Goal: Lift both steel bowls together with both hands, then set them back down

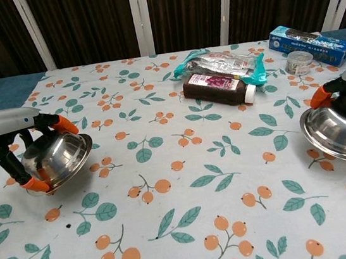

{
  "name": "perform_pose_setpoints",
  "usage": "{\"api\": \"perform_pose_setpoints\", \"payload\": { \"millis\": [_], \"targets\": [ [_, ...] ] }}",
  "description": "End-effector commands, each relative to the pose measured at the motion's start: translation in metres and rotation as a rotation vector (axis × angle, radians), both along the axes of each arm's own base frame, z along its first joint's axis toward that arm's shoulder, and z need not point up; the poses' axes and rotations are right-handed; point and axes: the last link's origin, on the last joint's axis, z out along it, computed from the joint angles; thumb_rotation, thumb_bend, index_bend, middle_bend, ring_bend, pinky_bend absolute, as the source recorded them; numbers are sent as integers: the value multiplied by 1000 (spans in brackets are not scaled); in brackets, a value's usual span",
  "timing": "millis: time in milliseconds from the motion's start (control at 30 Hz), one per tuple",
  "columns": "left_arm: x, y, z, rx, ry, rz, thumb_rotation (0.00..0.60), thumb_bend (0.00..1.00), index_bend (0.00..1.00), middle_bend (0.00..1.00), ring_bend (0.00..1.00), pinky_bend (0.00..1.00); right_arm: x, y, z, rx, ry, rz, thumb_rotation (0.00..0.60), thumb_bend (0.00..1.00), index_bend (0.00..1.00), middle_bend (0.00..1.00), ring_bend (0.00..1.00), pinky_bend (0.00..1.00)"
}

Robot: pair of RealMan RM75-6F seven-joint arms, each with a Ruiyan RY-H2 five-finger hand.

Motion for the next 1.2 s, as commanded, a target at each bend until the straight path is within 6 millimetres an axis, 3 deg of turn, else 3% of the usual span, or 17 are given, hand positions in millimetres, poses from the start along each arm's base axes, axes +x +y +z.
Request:
{"api": "perform_pose_setpoints", "payload": {
  "millis": [33,167,433,833,967,1133,1200],
  "targets": [
    [1,-2,-6,-36,26,-7,600,0,226,88,55,252,-4,3,-2,26,21,-40,600,196,371,180,206,284],
    [1,-7,-10,-90,62,-8,600,0,160,7,0,199,-1,5,-5,34,12,-74,600,158,290,116,151,224],
    [10,-12,-7,-104,99,-17,600,0,78,0,0,183,2,8,-10,30,3,-89,600,98,180,4,97,163],
    [26,-16,15,-31,1,-67,600,0,28,0,0,167,6,11,-7,-11,-56,-81,600,85,130,0,96,118],
    [24,-33,41,28,16,-118,600,0,33,0,0,167,5,15,7,-67,-76,-77,600,78,130,0,96,114],
    [-6,-70,88,250,123,-134,600,0,28,0,0,159,-3,34,34,-267,-147,-36,600,73,130,0,97,93],
    [-15,-84,98,317,128,-140,600,0,28,0,0,158,-8,43,42,-322,-176,-26,600,74,130,0,97,87]
  ]
}}
